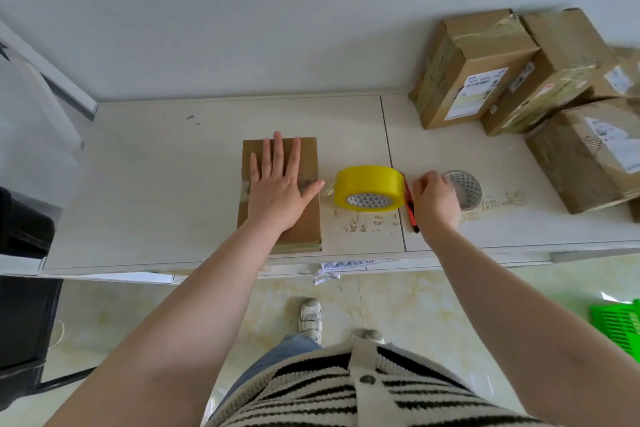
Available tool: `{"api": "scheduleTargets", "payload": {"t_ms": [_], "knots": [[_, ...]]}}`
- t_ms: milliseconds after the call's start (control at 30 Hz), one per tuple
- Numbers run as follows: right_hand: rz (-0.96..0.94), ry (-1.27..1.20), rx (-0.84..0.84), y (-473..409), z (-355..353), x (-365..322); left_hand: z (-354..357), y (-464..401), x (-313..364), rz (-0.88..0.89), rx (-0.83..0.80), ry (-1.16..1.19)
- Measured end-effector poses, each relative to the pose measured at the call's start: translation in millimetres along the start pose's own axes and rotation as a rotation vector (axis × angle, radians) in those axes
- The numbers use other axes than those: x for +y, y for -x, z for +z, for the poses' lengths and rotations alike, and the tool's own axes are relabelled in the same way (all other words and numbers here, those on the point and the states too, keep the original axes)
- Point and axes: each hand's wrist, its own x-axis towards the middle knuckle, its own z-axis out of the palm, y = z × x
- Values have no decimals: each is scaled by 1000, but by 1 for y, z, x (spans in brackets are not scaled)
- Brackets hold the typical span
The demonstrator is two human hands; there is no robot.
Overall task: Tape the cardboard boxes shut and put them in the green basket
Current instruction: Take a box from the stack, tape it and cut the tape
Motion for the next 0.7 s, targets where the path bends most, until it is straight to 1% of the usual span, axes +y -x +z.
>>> {"api": "scheduleTargets", "payload": {"t_ms": [67,133,233,333,400,433,500,567,633,667,700], "knots": [[-67,145,-49,6,5,1,-2,1,1,-2,3,0],[-71,268,-137,8,8,0,-5,3,3,-9,16,-13],[-16,297,-198,4,8,-2,-9,5,7,-26,56,-60],[-28,319,-233,-1,3,-4,-12,6,11,-10,78,-91],[-35,312,-263,-2,-5,-9,-14,8,14,-3,79,-62],[-31,284,-264,-4,-10,-12,-15,8,15,0,86,-31],[-20,139,-207,-8,-24,-22,-15,10,15,11,100,55],[-30,-63,-97,-13,-43,-39,-14,12,13,12,93,99],[-90,-215,17,-15,-61,-64,-12,13,12,-1,63,74],[-115,-303,22,-13,-68,-79,-11,13,12,-7,53,57],[-127,-429,-35,-8,-70,-95,-10,13,13,-9,51,44]]}}
